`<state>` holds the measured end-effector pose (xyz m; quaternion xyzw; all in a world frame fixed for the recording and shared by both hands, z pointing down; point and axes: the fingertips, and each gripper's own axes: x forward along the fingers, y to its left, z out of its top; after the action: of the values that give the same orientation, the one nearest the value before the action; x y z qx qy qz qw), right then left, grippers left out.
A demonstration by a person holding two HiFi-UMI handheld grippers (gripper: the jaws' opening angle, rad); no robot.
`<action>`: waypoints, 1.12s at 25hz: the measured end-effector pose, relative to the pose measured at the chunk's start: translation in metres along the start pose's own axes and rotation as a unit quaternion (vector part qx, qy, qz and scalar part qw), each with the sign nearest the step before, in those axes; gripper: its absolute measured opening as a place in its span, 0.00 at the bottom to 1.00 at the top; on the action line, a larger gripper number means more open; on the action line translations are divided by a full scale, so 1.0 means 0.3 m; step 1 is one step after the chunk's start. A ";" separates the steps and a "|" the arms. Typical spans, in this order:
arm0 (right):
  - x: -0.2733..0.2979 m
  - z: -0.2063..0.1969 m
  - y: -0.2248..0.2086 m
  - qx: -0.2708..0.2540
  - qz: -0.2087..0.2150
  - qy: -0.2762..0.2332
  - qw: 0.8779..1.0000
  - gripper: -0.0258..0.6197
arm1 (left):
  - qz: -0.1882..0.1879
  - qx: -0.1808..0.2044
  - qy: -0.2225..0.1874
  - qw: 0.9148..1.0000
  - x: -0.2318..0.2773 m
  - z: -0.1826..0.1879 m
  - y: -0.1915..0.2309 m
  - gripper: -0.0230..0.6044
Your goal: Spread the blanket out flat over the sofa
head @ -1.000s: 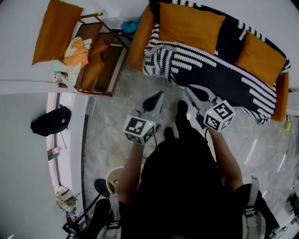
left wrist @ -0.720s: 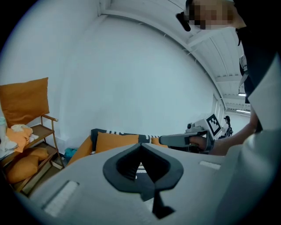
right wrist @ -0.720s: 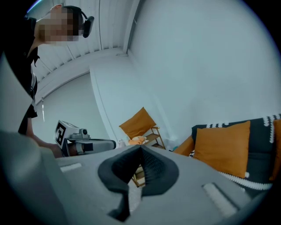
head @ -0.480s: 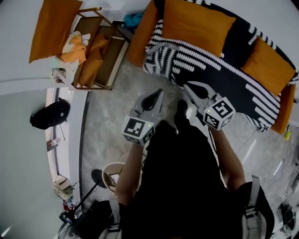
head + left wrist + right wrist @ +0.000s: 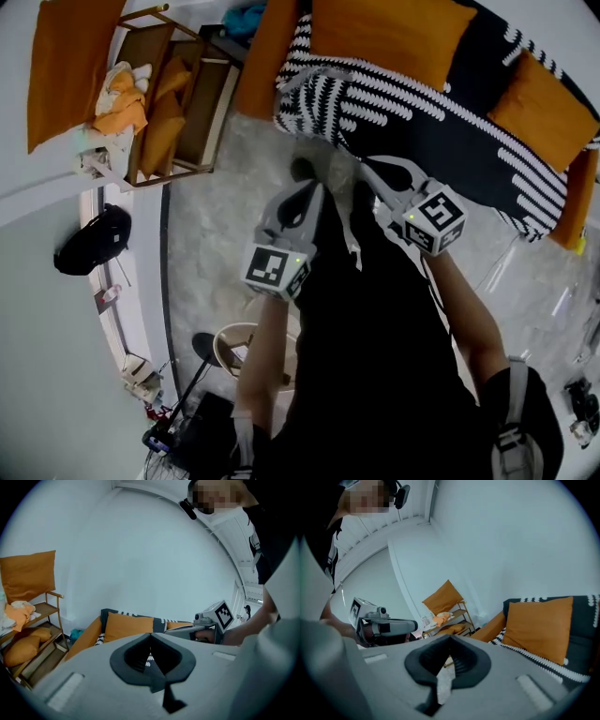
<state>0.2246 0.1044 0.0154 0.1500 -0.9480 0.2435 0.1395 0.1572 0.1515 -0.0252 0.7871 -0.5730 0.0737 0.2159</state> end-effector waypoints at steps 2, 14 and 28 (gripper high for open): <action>0.046 -0.024 -0.037 0.007 -0.010 0.008 1.000 0.04 | -0.006 0.005 0.011 1.000 0.039 -0.036 0.044 0.05; 0.399 -0.089 -0.322 0.048 -0.095 0.022 0.994 0.04 | -0.087 0.061 0.056 0.993 0.373 -0.147 0.342 0.05; 0.682 -0.217 -0.607 0.087 -0.200 0.035 0.975 0.04 | -0.159 0.071 0.098 0.980 0.636 -0.272 0.674 0.05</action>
<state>0.1139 -0.0594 0.2156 0.3393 -0.8686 0.2977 0.2045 0.0425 -0.0306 0.1688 0.8705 -0.4097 0.1562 0.2235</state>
